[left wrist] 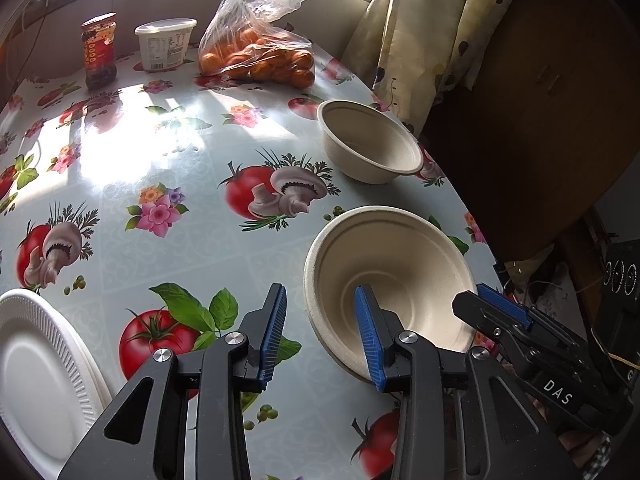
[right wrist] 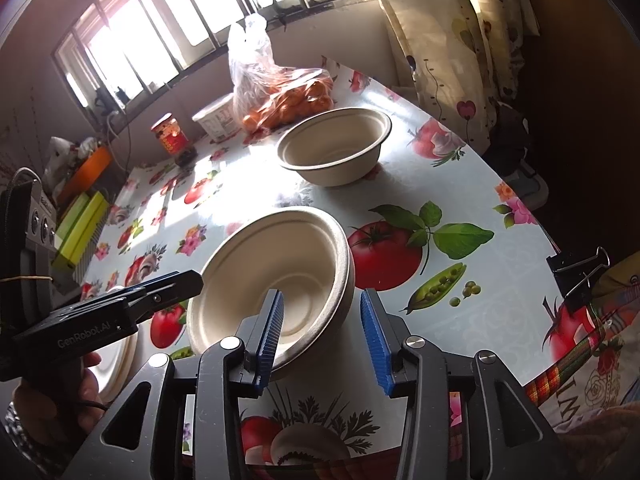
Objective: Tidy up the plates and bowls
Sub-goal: 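Open the left gripper and release the nested bowls, then move the left gripper to the rim of a third beige bowl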
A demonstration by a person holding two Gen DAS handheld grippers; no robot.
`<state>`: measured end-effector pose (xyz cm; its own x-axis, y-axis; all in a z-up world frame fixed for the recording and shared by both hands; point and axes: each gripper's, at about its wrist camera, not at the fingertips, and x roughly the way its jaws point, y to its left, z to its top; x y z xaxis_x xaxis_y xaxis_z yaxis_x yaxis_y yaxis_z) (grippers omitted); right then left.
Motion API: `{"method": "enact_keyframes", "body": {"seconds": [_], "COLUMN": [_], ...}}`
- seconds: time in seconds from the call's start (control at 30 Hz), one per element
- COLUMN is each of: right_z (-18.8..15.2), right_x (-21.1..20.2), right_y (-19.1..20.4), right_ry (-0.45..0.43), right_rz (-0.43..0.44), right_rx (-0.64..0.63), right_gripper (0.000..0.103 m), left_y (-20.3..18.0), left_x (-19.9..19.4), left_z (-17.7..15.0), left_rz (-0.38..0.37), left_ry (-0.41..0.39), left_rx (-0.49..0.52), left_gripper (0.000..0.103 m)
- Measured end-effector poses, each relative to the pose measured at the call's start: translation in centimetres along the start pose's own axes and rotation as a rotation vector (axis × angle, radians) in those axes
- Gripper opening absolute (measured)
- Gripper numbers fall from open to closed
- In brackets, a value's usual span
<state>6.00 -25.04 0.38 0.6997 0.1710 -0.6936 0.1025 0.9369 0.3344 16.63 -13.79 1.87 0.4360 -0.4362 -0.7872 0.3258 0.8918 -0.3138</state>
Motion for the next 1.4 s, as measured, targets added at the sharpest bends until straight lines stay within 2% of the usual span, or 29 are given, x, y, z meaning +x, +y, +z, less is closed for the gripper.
{"method": "enact_keyframes", "body": {"seconds": [0.2,0.27,0.67,1.07,1.4], "right_z": [0.2,0.4,1.9,6.3,9.8], "right_x": [0.1,0.2,-1.1,-1.3,-0.6], "right_y": [-0.2,-0.6,-4.1,-8.9,-12.9], "right_ry": [-0.002,-0.001,-0.044,-0.064,-0.046], "right_rz": [0.001,-0.001,-0.016,-0.06,-0.054], "right_rx": [0.004,0.001,-0.004,-0.043,-0.055], "right_gripper": [0.044,0.045,0.049,0.049,0.049], "left_y": [0.3,0.3,0.4,-0.2,-0.4], "left_x": [-0.3,-0.4,-0.9,0.0,1.5], "left_z": [0.3,0.5,3.2,7.0,10.5], "left_rz": [-0.015,-0.021,0.016,0.037,0.028], "left_ry": [-0.01,-0.016,-0.054,-0.078,-0.093], "left_rx": [-0.003,0.001,0.017,0.048,0.071], "left_gripper": [0.039,0.045,0.046,0.046,0.046]}}
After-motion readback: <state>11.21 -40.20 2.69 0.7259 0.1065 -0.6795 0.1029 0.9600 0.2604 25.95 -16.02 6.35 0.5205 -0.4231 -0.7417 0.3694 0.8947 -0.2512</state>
